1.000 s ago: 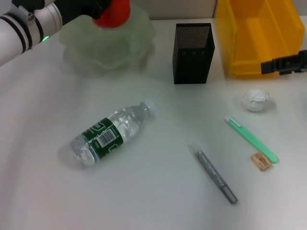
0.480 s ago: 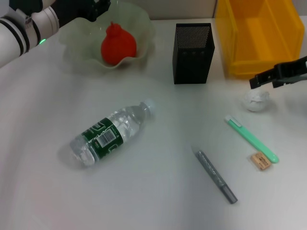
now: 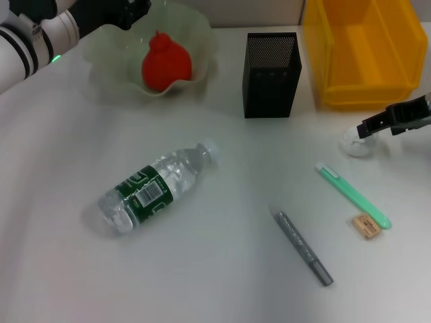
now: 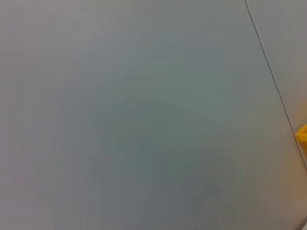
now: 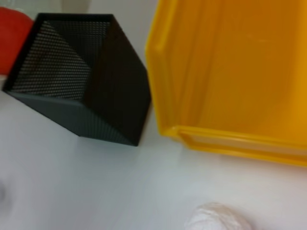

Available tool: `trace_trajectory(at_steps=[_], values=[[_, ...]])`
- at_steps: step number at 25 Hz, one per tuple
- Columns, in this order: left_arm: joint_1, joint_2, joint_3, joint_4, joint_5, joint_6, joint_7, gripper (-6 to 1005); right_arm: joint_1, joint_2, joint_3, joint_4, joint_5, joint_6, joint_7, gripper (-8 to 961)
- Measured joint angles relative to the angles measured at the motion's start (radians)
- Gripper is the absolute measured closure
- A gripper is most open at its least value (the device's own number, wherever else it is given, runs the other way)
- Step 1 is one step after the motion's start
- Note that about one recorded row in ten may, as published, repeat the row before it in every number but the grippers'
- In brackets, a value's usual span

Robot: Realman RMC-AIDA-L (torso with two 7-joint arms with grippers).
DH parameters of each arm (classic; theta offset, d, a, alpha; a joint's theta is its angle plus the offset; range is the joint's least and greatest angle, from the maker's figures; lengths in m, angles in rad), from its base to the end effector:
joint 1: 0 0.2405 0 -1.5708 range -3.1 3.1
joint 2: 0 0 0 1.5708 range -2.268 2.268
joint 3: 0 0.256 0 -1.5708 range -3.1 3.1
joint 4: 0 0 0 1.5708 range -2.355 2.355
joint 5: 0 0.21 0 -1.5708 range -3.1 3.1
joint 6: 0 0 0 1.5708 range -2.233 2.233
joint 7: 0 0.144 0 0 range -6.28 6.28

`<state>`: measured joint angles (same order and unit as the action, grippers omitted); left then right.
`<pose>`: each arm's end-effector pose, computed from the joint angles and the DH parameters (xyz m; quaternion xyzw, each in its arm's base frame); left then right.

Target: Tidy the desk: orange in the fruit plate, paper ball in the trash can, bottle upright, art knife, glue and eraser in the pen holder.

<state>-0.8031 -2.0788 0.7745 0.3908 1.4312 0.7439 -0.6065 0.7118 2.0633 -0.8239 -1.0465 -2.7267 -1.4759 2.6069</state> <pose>-0.2222 0.4634 0.0004 -0.8631 -0.0451 -0.1459 0.4815 0.2502 0.3917 0.0520 -0.7990 0.5486 -0.0636 0.2379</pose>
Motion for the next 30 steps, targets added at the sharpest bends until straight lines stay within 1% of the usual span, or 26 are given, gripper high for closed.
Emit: trace_trajectory(at_steps=[3,4,9,14,19,23,26,30], values=[[0.003,0.001,0.0,-0.002,-0.003,0.0,0.0,397,0.01,0.0,-0.008,0.043,-0.002,0.038,-0.003,208],[0.005,0.001,-0.001,-0.002,-0.004,0.0,0.0,398,0.014,0.0,-0.019,0.076,0.0,0.073,-0.011,212],[0.015,0.002,-0.001,-0.002,-0.008,0.0,0.001,398,0.021,0.0,-0.023,0.131,0.037,0.131,-0.049,229],[0.024,0.002,0.0,-0.001,-0.025,0.0,0.001,398,0.026,-0.001,-0.023,0.159,0.039,0.15,-0.053,247],[0.031,0.003,0.003,0.002,-0.033,0.0,0.001,397,0.037,-0.012,-0.019,0.214,0.037,0.159,-0.049,265],[0.034,0.003,0.002,0.003,-0.034,0.0,0.001,397,0.037,-0.014,-0.02,0.217,0.037,0.159,-0.049,376],[0.039,0.003,0.002,0.006,-0.034,0.002,0.001,397,0.029,-0.014,-0.015,0.19,0.038,0.146,-0.048,460],[0.042,0.003,-0.001,0.008,-0.034,0.004,0.001,397,0.024,-0.016,0.002,0.125,0.043,0.086,-0.04,516]])
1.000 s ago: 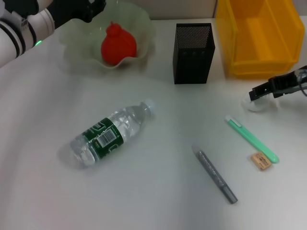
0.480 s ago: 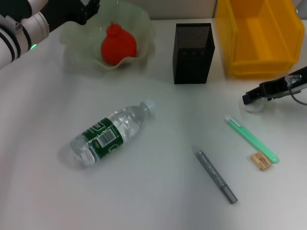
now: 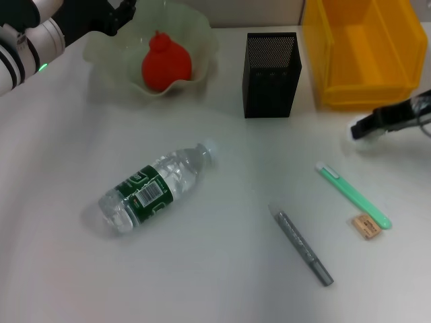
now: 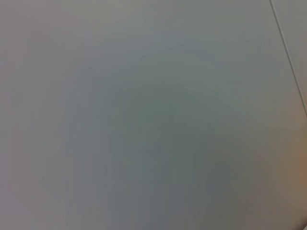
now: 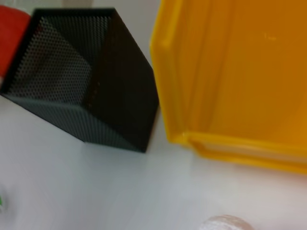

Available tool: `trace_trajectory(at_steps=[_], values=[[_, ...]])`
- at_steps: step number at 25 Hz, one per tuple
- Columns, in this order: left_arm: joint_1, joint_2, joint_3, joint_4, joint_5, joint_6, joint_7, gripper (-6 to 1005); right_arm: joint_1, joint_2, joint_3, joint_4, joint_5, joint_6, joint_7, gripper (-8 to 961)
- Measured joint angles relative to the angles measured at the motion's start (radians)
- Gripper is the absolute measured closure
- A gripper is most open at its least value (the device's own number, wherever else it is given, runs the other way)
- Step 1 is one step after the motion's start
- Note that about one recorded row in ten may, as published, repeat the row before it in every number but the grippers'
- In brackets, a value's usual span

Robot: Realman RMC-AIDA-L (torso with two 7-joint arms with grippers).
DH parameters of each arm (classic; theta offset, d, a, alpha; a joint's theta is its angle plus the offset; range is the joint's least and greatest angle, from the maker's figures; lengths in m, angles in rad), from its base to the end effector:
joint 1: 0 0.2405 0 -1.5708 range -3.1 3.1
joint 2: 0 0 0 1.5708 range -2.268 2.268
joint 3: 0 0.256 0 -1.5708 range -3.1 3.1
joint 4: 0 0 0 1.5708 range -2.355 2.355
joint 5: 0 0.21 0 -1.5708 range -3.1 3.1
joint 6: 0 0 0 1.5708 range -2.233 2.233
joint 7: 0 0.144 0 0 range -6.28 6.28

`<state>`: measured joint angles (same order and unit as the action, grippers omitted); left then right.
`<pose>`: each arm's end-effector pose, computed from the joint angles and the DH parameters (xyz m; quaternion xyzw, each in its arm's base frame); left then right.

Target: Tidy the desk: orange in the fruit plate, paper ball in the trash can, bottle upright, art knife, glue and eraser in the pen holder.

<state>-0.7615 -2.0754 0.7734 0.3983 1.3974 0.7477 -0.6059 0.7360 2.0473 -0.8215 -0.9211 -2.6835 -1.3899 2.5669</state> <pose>-0.2392 0.4565 0.0067 -0.8542 -0.0673 -0.1477 0.4939 0.2561 0.3992 0.0376 -0.8036 0.5477 -0.0494 0.2276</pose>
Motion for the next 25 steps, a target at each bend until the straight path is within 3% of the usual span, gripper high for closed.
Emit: trace_trajectory(at_steps=[3,4,8,9,12,15,18,22,24,25], values=[[0.001,0.0,-0.001,0.001,-0.001,-0.001,0.0,397,-0.001,-0.003,0.03,-0.104,0.004,-0.087,0.017,536],[0.001,0.0,-0.001,0.001,-0.001,-0.002,-0.001,397,0.0,-0.003,0.046,-0.193,0.005,-0.14,0.032,539],[0.008,0.0,0.0,0.001,-0.008,-0.003,-0.009,397,-0.002,-0.013,0.051,-0.312,0.001,-0.173,0.057,551],[0.012,0.0,0.0,0.003,-0.017,-0.003,-0.01,397,-0.005,-0.024,0.052,-0.362,0.002,-0.155,0.063,554],[0.018,0.0,0.002,0.008,-0.023,-0.003,-0.02,396,-0.006,-0.029,0.053,-0.382,0.005,-0.112,0.063,563],[0.035,0.0,0.025,0.038,-0.022,-0.004,-0.09,396,-0.008,-0.024,0.043,-0.37,0.006,0.017,0.05,565],[0.066,0.005,0.123,0.106,0.003,-0.015,-0.265,396,-0.002,-0.018,0.005,-0.273,0.006,0.17,0.014,566],[0.165,0.012,0.327,0.341,0.167,-0.025,-0.666,396,0.028,-0.015,-0.025,-0.133,0.006,0.308,-0.033,567],[0.228,0.012,0.407,0.538,0.349,0.039,-0.936,396,0.039,-0.009,-0.028,-0.087,0.006,0.352,-0.066,568],[0.228,0.012,0.407,0.538,0.349,0.039,-0.936,396,0.043,-0.004,-0.028,-0.073,0.006,0.371,-0.078,568]])
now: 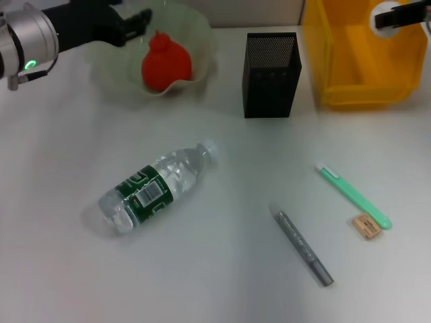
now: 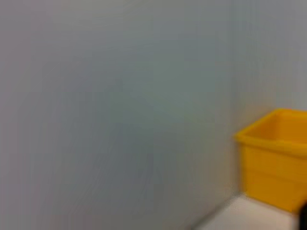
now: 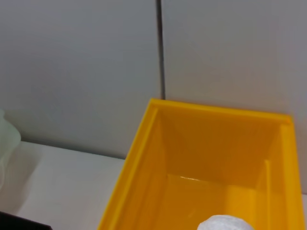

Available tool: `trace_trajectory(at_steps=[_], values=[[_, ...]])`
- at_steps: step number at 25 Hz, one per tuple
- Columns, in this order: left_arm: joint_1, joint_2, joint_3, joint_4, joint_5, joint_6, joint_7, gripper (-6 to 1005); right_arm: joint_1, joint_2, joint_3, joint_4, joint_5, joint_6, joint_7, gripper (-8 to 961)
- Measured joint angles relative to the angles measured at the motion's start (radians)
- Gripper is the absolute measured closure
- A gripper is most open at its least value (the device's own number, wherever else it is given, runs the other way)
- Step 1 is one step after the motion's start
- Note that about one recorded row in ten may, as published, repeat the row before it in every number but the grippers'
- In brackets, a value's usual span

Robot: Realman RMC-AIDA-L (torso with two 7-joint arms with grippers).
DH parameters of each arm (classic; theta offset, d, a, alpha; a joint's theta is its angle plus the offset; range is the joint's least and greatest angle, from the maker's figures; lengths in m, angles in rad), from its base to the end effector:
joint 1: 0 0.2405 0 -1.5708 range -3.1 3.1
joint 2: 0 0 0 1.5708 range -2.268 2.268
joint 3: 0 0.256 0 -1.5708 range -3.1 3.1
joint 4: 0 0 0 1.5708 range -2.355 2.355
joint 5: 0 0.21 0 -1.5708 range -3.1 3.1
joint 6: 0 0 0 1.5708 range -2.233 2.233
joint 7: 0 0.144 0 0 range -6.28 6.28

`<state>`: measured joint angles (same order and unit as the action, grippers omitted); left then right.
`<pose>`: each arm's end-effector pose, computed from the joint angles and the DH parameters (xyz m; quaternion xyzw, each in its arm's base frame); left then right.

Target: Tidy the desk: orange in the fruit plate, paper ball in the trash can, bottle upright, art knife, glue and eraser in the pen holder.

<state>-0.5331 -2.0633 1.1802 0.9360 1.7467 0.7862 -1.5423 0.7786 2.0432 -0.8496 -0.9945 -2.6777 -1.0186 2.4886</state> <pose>-0.2126 0.4279 0.0242 -0.8930 -0.1610 -0.1594 0.3889 0.2241 0.4615 0.0803 -0.8096 0.4182 0.0218 0.4113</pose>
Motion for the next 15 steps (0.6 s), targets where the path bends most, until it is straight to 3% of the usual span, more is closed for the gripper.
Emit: trace_trajectory(at_steps=[4,11,15], values=[[0.02,0.001,-0.001,0.134,0.148,0.175,-0.222,396,-0.001,0.029,-0.001,0.007,0.011,0.068,-0.028,520],[-0.013,0.01,-0.012,0.164,0.226,0.358,-0.402,396,-0.008,0.032,-0.008,0.011,0.033,0.104,-0.036,398],[-0.049,0.009,-0.009,0.163,0.261,0.424,-0.487,395,-0.03,0.032,-0.006,0.015,0.141,0.116,-0.093,319]])
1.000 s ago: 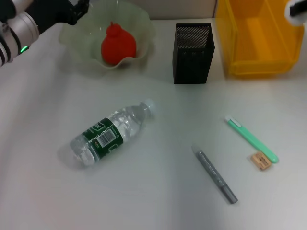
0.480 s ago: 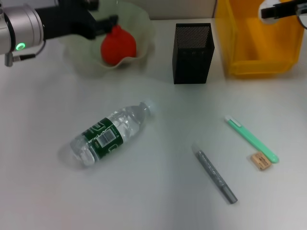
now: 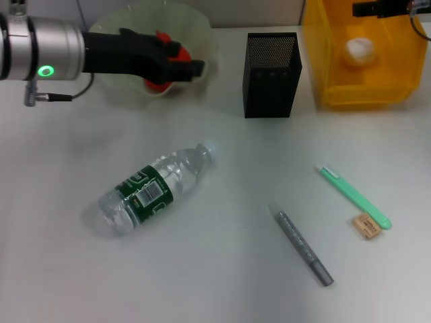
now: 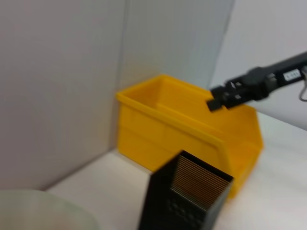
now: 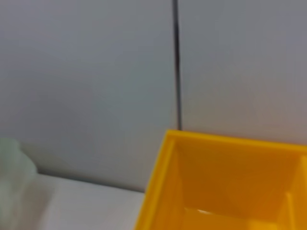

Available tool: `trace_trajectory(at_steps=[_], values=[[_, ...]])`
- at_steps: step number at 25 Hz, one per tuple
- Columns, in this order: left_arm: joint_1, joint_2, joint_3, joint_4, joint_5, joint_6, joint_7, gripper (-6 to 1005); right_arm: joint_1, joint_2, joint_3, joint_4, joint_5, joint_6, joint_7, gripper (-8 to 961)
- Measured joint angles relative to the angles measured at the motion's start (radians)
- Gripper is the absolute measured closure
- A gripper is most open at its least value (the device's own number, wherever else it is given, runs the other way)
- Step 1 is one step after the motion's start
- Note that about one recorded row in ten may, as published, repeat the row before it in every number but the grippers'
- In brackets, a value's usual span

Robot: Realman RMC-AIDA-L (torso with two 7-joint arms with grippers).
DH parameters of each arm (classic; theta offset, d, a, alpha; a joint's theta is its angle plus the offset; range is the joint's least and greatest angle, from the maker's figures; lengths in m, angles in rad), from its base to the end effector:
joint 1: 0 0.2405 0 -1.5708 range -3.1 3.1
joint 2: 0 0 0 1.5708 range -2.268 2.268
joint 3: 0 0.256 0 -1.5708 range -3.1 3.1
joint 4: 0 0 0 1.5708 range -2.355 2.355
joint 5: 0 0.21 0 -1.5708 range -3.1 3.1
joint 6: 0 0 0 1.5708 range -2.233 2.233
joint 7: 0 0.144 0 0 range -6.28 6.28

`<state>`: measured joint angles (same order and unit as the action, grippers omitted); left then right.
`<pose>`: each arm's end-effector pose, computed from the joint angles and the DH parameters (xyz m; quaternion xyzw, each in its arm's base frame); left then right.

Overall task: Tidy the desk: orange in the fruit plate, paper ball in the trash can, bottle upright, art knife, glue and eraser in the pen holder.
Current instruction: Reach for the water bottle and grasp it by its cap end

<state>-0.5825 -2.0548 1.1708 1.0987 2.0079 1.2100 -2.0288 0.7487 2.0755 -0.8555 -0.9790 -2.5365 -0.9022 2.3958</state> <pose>-0.1713 0.3974 0.0142 -0.9401 -0.2408 -0.1331 0.2012 0.2195 0.4640 0.0690 -0.8100 0.4002 0.0825 0.4207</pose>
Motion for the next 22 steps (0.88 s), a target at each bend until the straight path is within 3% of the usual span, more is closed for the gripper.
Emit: trace_trajectory(at_steps=[3,6,10,13,15,17,22], values=[[-0.024,-0.006,0.006,-0.007,0.03,0.027,-0.03,395,-0.048,0.003,0.002,-0.007,0.186,0.024,-0.115,267],[-0.039,-0.013,0.021,-0.019,0.068,0.028,-0.054,395,-0.122,0.005,-0.004,0.029,0.54,0.013,-0.384,229],[-0.075,-0.015,0.041,-0.076,0.111,0.003,-0.116,395,-0.185,0.005,-0.007,0.186,1.16,-0.177,-0.873,218],[-0.083,-0.015,0.069,-0.089,0.135,-0.006,-0.155,395,-0.199,0.004,-0.001,0.275,1.427,-0.255,-1.055,220],[-0.084,-0.015,0.085,-0.088,0.153,-0.016,-0.174,395,-0.2,0.003,0.003,0.308,1.505,-0.269,-1.087,221],[-0.09,-0.017,0.17,-0.075,0.265,-0.042,-0.278,394,-0.199,0.002,0.005,0.321,1.507,-0.275,-1.087,221],[-0.097,-0.019,0.244,-0.071,0.305,-0.067,-0.331,394,-0.199,0.002,-0.002,0.324,1.477,-0.278,-1.087,220]])
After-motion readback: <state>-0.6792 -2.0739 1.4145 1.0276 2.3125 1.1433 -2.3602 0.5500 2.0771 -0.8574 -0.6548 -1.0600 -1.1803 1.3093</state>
